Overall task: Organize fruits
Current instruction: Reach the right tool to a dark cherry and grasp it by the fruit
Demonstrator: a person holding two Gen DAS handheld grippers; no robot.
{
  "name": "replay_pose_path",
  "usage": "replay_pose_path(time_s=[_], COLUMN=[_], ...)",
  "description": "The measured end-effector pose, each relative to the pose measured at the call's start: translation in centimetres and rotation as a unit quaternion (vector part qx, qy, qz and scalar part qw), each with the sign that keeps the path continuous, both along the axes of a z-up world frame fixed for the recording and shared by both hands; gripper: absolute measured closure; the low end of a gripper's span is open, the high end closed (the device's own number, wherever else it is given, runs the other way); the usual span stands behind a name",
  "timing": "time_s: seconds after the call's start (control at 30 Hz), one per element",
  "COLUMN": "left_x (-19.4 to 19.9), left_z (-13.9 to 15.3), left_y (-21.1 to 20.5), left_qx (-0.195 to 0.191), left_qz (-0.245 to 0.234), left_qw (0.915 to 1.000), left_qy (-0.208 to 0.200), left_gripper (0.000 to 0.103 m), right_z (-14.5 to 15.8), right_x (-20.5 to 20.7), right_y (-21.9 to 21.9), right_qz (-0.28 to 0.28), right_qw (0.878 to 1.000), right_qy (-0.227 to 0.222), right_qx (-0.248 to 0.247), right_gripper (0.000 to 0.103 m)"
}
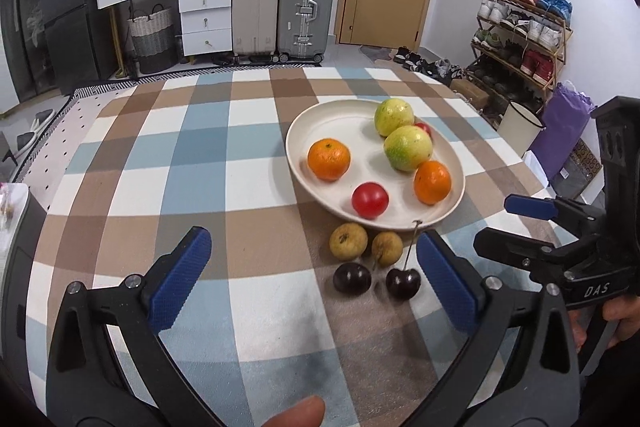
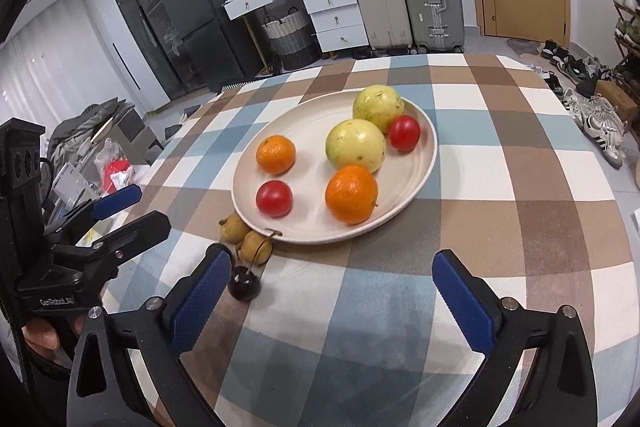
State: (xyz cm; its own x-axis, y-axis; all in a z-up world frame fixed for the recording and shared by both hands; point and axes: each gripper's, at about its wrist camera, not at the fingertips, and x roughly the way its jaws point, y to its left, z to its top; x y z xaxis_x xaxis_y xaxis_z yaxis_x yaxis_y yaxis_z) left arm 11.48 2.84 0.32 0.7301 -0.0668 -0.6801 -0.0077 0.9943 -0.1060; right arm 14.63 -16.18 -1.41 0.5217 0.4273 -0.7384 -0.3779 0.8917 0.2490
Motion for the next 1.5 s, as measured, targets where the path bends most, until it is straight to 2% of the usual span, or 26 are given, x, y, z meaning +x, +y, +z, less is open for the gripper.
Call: replay_pose_path(time_s=[0.17, 0.6, 0.73, 0.9, 1.03, 1.2, 1.5], left_x=[-0.3, 0.0, 0.2, 0.5, 0.7, 1.0, 1.1], left_z=[-1.1, -3.4, -3.7, -3.9, -4.5, -5.0, -5.0], left_y=[0.7, 2.0, 2.0, 2.1, 2.4, 2.8, 3.5], left_qx=[-0.003, -0.027, -0.023, -0.023, -0.03, -0.037, -0.048], left_qz=[0.003, 0.006, 0.008, 0.013, 0.015, 0.017, 0.029], left_qw=[0.9999, 0.9987, 0.9987, 0.9986, 0.9979, 0.9974, 0.9969], left_qy=[0.015, 0.043, 0.044, 0.047, 0.055, 0.06, 0.055], left_gripper=[0.001, 0.001, 0.001, 0.001, 0.001, 0.001, 0.001], right_z=[-0.8, -2.6, -3.1, -3.3, -3.7, -4.0, -4.2], right_x=[-0.4, -0.6, -0.7, -1.0, -0.7, -0.6, -0.5], right_y=[1.4, 4.5, 5.4, 7.0, 7.8, 8.2, 9.4], right_qz=[0.034, 0.081, 0.095, 0.123, 0.122, 0.125, 0.134], right_qw=[0.999, 0.995, 0.993, 0.989, 0.988, 0.987, 0.983], right_qy=[-0.002, -0.001, 0.001, -0.006, -0.01, -0.011, -0.025], right_qx=[-0.017, -0.056, -0.072, -0.085, -0.095, -0.096, -0.123], right_gripper=[0.001, 0.003, 0.013, 0.017, 0.026, 0.028, 0.044])
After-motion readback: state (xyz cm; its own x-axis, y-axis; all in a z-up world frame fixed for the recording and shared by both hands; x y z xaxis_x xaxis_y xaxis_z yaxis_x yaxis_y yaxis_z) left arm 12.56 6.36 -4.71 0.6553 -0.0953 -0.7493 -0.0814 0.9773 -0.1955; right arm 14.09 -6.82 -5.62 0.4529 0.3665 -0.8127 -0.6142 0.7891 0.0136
